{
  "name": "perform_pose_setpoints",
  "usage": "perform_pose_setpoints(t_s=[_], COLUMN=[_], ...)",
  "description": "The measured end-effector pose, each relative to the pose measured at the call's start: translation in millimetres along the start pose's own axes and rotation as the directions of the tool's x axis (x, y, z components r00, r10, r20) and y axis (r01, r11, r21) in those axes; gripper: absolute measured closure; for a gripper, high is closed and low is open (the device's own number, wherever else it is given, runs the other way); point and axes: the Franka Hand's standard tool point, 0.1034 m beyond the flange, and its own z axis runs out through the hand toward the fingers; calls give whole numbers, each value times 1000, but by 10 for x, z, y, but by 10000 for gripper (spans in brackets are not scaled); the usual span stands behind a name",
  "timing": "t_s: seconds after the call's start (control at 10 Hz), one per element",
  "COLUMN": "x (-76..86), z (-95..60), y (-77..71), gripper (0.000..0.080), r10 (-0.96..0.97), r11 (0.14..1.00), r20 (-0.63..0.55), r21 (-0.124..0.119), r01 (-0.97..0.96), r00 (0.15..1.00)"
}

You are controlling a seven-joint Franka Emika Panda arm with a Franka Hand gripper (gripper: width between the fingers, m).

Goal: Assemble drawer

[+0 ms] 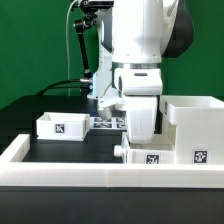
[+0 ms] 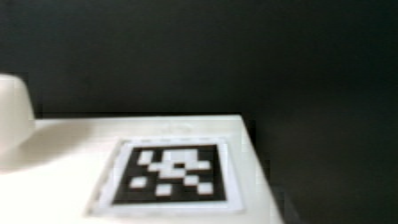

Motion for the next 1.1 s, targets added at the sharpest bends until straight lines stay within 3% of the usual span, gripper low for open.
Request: perform_pose_setpoints(t_s=[0.4, 0.7, 1.1], x=[39, 96, 150], z=[-1, 4, 18], y=[18, 28, 25], gripper=[758, 758, 758], r10=[-9, -3, 21], r11=[1000, 1000, 1000], r20=[4, 6, 8], r21=[-10, 11, 13], r01=[9, 3, -21], r00=[1000, 1000, 1000])
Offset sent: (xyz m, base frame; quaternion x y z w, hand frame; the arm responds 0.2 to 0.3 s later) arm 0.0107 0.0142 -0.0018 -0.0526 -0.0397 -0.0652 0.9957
